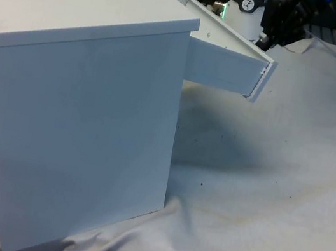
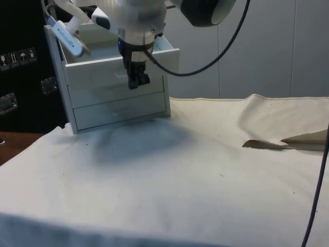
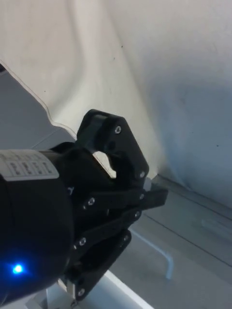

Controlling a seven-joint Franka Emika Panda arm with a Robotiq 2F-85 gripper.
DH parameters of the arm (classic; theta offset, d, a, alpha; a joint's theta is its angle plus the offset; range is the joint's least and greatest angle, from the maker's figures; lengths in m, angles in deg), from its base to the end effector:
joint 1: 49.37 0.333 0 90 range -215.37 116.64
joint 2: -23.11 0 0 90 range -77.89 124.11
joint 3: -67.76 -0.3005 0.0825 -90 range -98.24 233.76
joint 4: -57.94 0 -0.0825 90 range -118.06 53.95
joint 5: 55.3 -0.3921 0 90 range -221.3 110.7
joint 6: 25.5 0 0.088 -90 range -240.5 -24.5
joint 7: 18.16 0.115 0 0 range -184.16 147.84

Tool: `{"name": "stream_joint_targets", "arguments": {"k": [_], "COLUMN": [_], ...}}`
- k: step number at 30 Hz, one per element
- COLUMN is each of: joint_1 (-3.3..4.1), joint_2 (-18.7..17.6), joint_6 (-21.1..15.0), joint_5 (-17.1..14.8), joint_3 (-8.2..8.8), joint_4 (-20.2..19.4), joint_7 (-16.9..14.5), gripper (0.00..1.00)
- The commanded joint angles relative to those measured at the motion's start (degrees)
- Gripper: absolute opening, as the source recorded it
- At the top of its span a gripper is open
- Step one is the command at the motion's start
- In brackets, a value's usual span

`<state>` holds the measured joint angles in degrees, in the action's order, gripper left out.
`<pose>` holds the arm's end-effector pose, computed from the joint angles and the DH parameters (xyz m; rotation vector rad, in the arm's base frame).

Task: Open the drawer, then close it.

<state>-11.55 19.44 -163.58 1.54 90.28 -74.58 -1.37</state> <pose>0.5121 0.1297 0.2961 2.3132 0.8866 0.2754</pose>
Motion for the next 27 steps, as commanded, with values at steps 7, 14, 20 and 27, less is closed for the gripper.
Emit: {"name": "stream_joint_targets", "arguments": {"k": [7, 14, 20, 27], "joint_1": [-0.23, -0.34, -0.4, -0.4], "joint_2": [-0.7, -1.3, -1.7, -1.9], "joint_6": [0.1, 0.5, 0.7, 1.1], "joint_5": [3.0, 4.8, 6.5, 8.5], "joint_3": [1.32, 2.29, 2.98, 4.01], "joint_4": [1.2, 2.0, 2.5, 3.0], "joint_7": [1.0, 1.7, 2.5, 3.2], "gripper": [0.0, 0.0, 0.0, 0.0]}}
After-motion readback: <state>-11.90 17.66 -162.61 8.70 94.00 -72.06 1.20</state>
